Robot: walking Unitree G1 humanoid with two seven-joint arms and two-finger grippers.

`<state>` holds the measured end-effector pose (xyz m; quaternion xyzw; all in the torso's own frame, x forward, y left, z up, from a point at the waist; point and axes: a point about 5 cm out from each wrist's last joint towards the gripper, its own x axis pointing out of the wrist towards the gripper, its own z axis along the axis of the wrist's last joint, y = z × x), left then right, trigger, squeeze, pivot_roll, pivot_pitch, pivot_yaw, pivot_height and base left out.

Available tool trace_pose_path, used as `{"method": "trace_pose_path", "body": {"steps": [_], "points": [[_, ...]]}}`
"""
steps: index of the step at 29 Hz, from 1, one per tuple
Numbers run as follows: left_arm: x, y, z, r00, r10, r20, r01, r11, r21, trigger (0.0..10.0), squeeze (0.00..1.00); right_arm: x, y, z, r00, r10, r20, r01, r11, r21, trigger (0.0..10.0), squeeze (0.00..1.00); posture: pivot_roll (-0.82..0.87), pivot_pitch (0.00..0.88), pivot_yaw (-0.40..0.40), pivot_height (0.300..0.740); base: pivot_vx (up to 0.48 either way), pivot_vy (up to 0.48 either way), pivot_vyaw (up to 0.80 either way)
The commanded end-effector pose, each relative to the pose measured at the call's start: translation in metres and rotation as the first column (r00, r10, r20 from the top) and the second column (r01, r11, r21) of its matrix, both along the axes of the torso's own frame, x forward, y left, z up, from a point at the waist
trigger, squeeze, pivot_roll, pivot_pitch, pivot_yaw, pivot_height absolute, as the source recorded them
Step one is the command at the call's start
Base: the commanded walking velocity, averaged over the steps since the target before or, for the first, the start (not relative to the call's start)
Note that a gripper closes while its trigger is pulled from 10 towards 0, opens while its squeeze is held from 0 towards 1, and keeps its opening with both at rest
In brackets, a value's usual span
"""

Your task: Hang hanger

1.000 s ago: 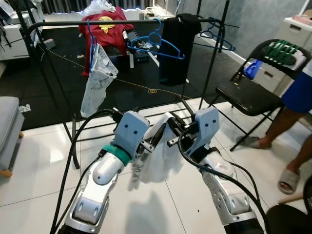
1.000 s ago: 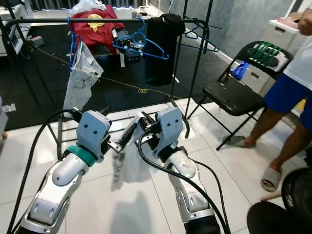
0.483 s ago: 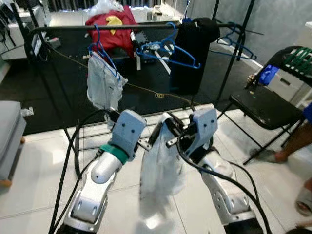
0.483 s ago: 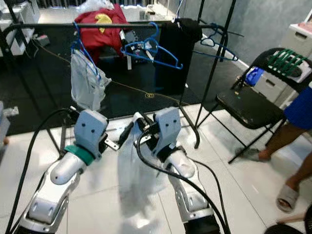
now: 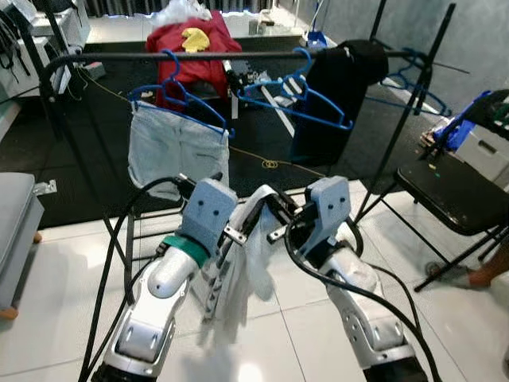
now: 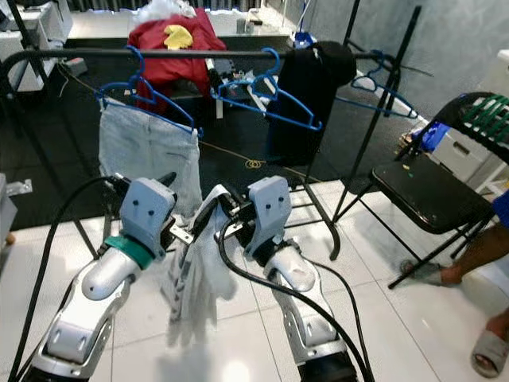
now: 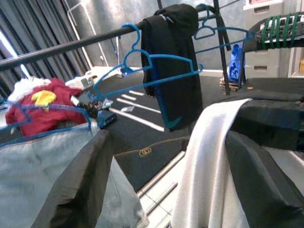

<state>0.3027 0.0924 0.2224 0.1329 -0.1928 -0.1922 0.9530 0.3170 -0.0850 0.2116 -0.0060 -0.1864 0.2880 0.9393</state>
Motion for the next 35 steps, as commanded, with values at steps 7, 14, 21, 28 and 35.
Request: {"method": "trace_pose_path", "body": {"steps": [7,14,21,28,35], "points": [[-0.002,-0.005,-0.006,0.998,-0.028,-0.058,0.027,1.0,-0.013,10.0,0.0,-0.001,-0.005,0.003,1.0,-0.017,0.021,0.017,1.0,0.003,10.0,0.0,-0.12,0.085,0.04,0.74,0.254,0.0,0.0],[-0.016,-0.009,-0.018,0.978,-0.172,-0.115,0.182,0.98,0.077,10.0,0.0,-0.005,-0.008,0.003,0.999,0.027,0.041,-0.024,0.997,-0.077,10.0,0.0,-0.12,0.082,0.041,0.74,0.0,0.0,0.0],[-0.023,-0.01,-0.029,0.956,-0.232,-0.18,0.265,0.945,0.19,10.0,0.0,-0.008,-0.011,0.001,0.994,0.092,0.056,-0.078,0.973,-0.216,10.0,0.0,-0.12,0.076,0.046,0.74,0.0,0.0,0.0],[-0.009,-0.008,-0.035,0.964,-0.086,-0.251,0.13,0.978,0.164,10.0,0.0,-0.01,-0.003,-0.001,0.987,0.153,0.045,-0.138,0.958,-0.25,10.0,0.0,-0.13,0.076,0.051,0.74,0.0,0.0,0.0],[0.003,0.003,-0.03,0.971,0.062,-0.231,-0.021,0.984,0.175,8.6,0.0,-0.024,0.01,-0.004,0.969,0.245,0.014,-0.233,0.937,-0.26,10.0,0.0,-0.12,0.085,0.051,0.74,0.0,0.0,0.0]]}}
